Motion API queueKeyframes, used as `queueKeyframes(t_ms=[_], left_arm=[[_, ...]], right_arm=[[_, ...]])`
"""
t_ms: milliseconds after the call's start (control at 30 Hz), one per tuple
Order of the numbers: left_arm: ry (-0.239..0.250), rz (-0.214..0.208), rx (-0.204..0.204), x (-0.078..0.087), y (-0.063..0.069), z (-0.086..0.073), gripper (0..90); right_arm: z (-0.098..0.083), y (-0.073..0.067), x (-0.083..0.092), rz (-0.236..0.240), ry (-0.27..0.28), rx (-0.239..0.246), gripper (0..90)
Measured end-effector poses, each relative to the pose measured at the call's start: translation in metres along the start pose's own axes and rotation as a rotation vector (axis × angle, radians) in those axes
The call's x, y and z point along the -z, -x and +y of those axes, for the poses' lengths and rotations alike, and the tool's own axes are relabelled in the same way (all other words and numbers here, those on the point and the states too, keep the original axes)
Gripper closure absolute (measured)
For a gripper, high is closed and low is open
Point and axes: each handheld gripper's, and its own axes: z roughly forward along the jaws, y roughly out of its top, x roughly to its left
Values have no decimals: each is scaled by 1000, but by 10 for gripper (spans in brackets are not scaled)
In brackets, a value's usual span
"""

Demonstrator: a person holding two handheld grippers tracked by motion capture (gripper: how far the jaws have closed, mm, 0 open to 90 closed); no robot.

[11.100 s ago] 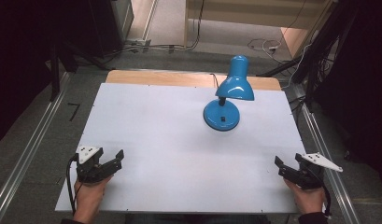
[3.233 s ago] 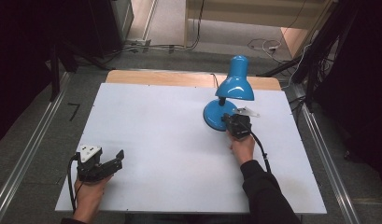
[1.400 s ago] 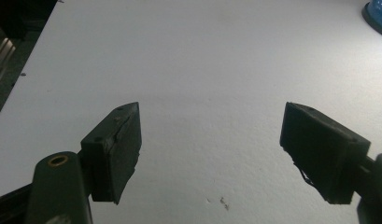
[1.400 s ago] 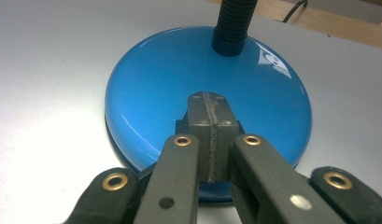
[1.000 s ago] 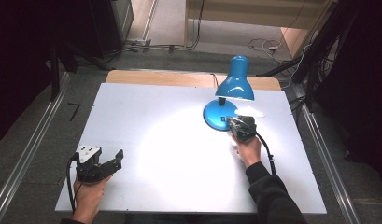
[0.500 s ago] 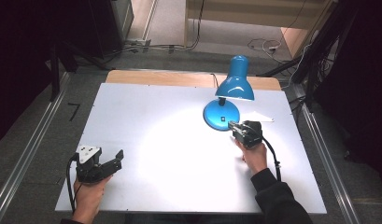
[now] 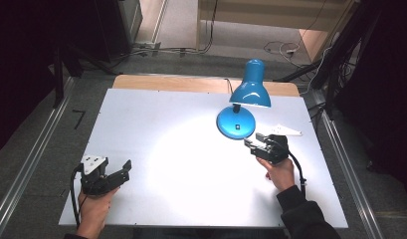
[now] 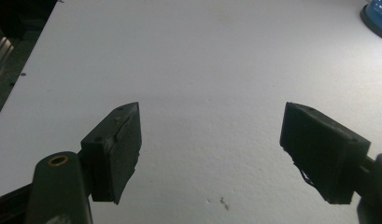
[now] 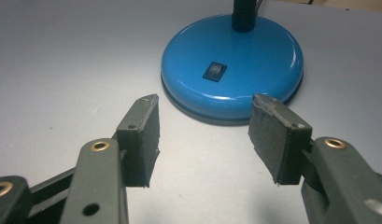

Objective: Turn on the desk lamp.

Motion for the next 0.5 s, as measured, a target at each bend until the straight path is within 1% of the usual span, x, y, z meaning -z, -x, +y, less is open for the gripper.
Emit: queueKeyframes(t_ms=[100,133,167,467,500], left_arm=[[1,1,1,0,0,0,216],[1,1,1,0,0,0,216],[1,1,1,0,0,0,216],[-2,3,-2,0,1,0,216],[-2,4,-3,0,1,0,216]], right_arm=[[-3,1,7,7,-1,-3,369],[-5,2,12,7,-1,-2,353],[-5,2,12,7,-1,-2,353],[-18,12,33,-10,-5,-12,330],[-18,12,33,-10,-5,-12,330]])
